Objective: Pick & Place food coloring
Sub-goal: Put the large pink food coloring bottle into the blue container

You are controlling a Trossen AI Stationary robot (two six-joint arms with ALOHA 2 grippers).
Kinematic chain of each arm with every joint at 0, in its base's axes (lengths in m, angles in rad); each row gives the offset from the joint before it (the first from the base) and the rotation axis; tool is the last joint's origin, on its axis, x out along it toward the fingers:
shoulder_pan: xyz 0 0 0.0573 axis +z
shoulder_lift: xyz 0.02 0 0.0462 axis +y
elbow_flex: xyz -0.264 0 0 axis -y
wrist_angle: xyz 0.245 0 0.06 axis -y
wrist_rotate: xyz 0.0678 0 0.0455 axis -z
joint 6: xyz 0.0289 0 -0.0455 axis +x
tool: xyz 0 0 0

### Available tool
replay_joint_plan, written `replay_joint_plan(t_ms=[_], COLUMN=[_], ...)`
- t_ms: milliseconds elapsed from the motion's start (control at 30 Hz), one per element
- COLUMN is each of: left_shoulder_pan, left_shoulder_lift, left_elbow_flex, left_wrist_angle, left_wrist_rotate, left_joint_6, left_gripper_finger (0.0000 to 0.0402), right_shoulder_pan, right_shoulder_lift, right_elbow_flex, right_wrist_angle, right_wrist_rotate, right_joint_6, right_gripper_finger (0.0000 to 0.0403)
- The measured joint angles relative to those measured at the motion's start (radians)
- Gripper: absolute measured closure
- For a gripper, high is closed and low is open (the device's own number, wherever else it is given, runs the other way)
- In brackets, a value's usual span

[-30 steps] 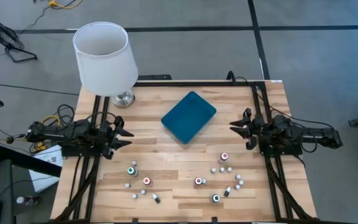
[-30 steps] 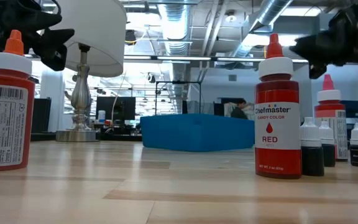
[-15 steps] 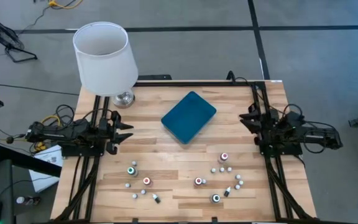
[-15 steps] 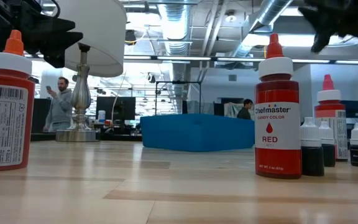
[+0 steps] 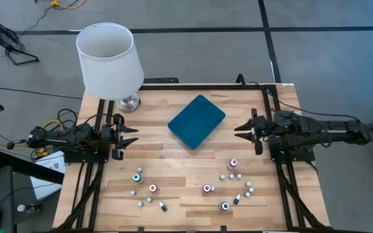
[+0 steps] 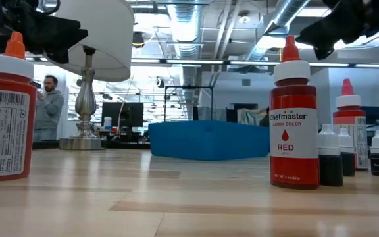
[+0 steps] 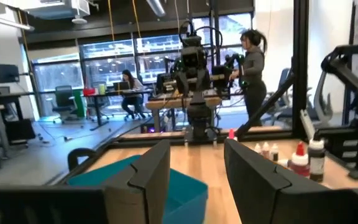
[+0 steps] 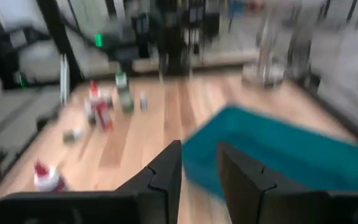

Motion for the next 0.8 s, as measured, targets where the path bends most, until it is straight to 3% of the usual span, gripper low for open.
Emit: replay_joint_plan(t_ms=[133, 300, 600, 800], left_shoulder_pan=[0.0, 0.0, 0.0, 0.0], left_shoulder_lift=[0.0, 0.0, 0.0, 0.0], left_elbow_flex=[0.0, 0.0, 0.0, 0.0], left_wrist_angle=[0.014, 0.014, 0.01, 0.01], left_wrist_rotate=[0.001, 0.018, 0.018, 0.018], left_joint_6=[0.002, 0.0, 0.004, 0.022], left_gripper_finger=[0.0258, 0.0258, 0.0258, 0.0258], right_shoulder_pan=[0.057, 0.145, 0.343, 0.464], right_shoulder_lift=[0.083, 0.156, 0.216, 0.254], right_elbow_flex=[0.122, 0.212, 0.22, 0.22], right_wrist_angle=[-0.157, -0.345, -0.453, -0.465], right_wrist_rotate=[0.009, 0.113, 0.214, 0.318], right_joint_6=[0.017, 0.116, 0.395, 0.488], right_gripper_finger=[0.0301, 0.0283, 0.0249, 0.0218])
